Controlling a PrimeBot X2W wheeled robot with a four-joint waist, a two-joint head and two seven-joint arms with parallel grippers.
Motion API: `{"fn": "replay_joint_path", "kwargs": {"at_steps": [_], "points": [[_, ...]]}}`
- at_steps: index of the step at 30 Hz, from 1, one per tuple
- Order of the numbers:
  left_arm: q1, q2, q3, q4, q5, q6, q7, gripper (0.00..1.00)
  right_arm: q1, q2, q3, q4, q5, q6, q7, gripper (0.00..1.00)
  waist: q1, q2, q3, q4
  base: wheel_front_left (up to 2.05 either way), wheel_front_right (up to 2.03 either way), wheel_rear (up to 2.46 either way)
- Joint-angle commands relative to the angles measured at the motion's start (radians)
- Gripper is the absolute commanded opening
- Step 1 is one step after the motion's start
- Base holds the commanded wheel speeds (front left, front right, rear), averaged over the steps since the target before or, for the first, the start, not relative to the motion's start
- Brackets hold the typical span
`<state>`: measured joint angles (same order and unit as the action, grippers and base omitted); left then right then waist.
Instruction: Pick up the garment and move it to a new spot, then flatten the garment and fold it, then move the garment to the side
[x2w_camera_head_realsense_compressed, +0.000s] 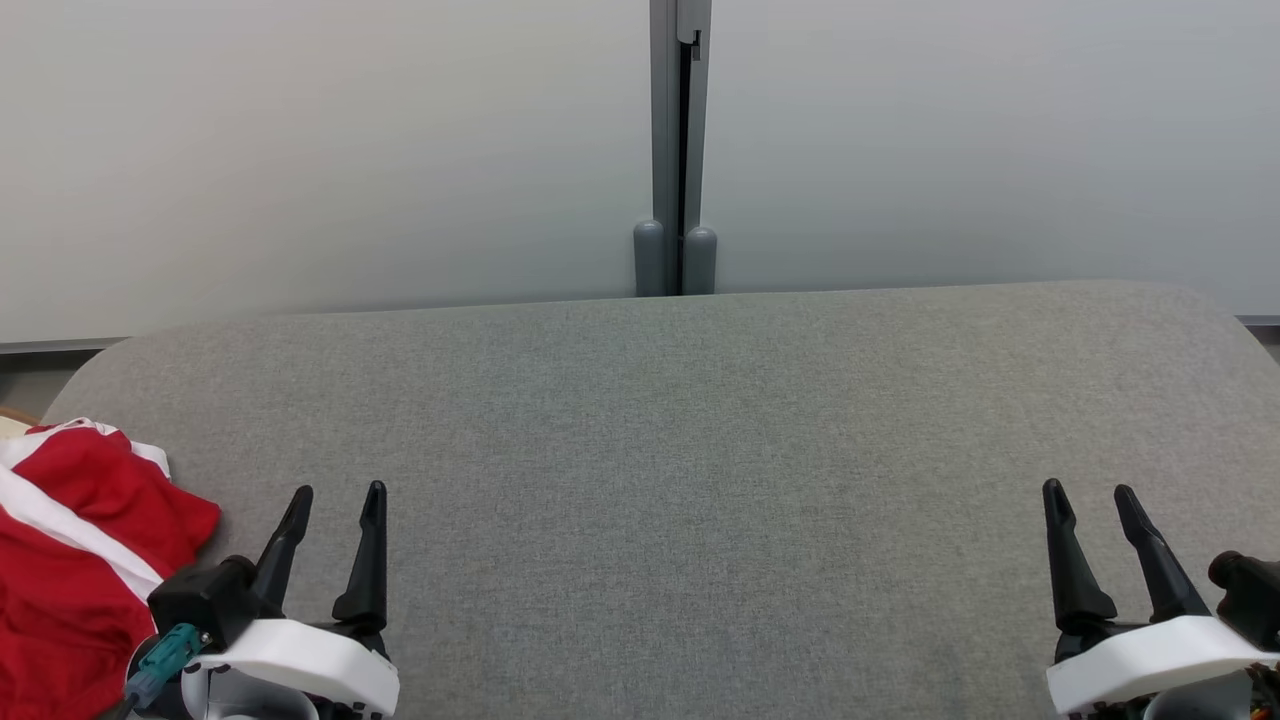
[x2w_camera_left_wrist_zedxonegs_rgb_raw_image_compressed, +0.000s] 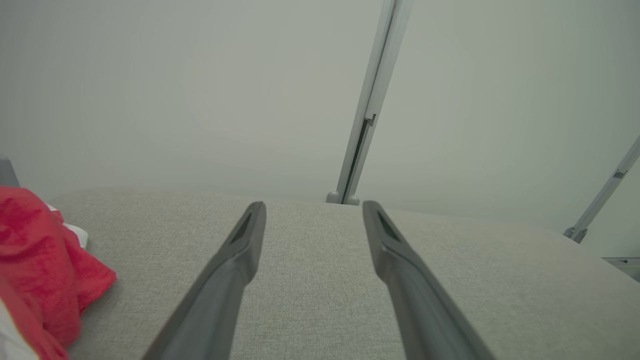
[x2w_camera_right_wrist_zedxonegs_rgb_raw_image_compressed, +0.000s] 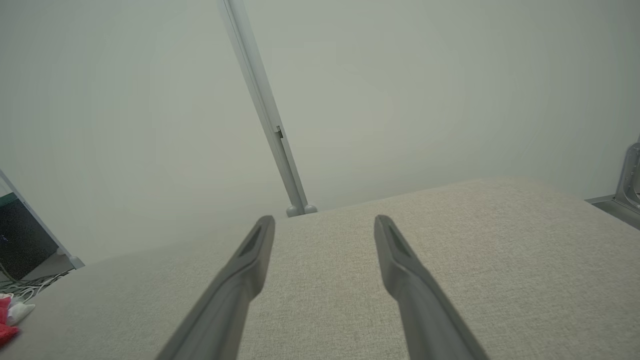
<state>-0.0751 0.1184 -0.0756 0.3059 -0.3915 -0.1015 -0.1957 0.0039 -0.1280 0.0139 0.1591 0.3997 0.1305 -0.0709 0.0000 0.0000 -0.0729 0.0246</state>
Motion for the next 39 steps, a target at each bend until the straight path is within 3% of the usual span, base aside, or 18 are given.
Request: {"fn": "replay_joint_path", "kwargs": {"at_steps": [1,28,39], "points": [[-0.016,0.007,0.001,0.000,0.024,0.001,-0.009,1.00,0.004,-0.007,0.002,-0.003,-0.021,0.000,-0.007,1.00,0.0000,0.0000,-0.001,0.000,0.00,0.00,0.00],[-0.023,-0.003,0.000,0.065,0.194,-0.002,-0.062,1.00,0.026,0.003,0.005,0.010,-0.174,0.000,-0.019,1.00,0.0000,0.0000,-0.022,0.010,0.00,0.00,0.00],[-0.027,-0.005,-0.001,0.082,0.203,-0.012,-0.069,1.00,0.033,0.012,-0.017,0.016,-0.170,0.000,-0.021,1.00,0.0000,0.0000,-0.025,0.019,0.00,0.00,0.00]]}}
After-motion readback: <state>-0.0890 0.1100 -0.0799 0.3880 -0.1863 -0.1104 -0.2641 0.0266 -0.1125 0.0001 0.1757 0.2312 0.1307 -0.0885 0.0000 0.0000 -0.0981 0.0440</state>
